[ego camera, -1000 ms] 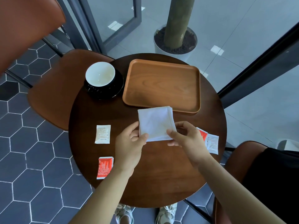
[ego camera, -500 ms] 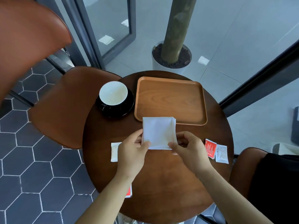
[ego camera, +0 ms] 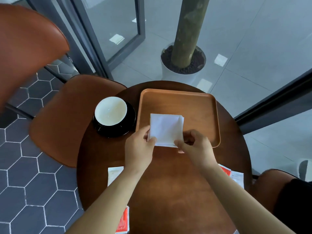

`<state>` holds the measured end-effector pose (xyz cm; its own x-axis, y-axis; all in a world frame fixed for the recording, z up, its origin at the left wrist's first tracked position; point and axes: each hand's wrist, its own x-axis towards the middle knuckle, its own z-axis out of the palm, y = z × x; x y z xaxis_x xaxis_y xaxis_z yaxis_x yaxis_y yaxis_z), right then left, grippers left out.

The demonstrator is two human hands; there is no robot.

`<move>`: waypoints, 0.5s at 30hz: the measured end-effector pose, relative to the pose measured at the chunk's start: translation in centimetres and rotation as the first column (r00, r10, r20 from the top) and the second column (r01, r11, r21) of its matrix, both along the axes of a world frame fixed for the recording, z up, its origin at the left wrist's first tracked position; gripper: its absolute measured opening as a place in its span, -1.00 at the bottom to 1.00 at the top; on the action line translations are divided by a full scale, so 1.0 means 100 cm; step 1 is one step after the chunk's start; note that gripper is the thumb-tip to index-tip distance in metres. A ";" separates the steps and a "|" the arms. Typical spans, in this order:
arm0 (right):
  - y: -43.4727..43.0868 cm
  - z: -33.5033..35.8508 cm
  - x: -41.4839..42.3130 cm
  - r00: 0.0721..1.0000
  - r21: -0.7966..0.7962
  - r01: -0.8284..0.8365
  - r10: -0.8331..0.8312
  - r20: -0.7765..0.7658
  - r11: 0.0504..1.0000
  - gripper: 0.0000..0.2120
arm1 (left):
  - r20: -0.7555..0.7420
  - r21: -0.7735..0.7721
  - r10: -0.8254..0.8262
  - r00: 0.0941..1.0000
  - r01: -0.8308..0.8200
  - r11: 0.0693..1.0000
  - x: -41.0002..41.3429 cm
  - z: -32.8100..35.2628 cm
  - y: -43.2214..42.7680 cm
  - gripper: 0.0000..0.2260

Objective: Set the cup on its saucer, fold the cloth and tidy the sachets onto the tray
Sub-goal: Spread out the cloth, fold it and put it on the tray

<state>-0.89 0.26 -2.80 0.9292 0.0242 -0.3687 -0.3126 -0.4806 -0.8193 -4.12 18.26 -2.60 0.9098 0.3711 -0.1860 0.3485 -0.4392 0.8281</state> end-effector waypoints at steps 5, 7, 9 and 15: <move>0.001 -0.014 0.046 0.997 -0.067 -0.080 0.079 -0.015 0.995 -0.86 | -0.054 0.168 0.026 0.998 -0.017 0.986 0.034 -0.010 -0.008 -0.64; 0.004 -0.020 0.059 0.992 -0.105 -0.127 0.125 -0.020 0.986 -0.84 | -0.082 0.223 0.040 0.996 -0.021 0.975 0.046 -0.015 -0.009 -0.61; 0.006 -0.026 0.067 0.986 -0.152 -0.165 0.165 -0.013 0.975 -0.82 | -0.100 0.267 0.040 0.994 -0.012 0.964 0.053 -0.019 -0.009 -0.60; 0.005 -0.031 0.068 0.966 -0.279 -0.232 0.255 0.046 0.932 -0.66 | -0.103 0.472 -0.104 0.989 0.141 0.870 0.046 -0.024 -0.006 -0.61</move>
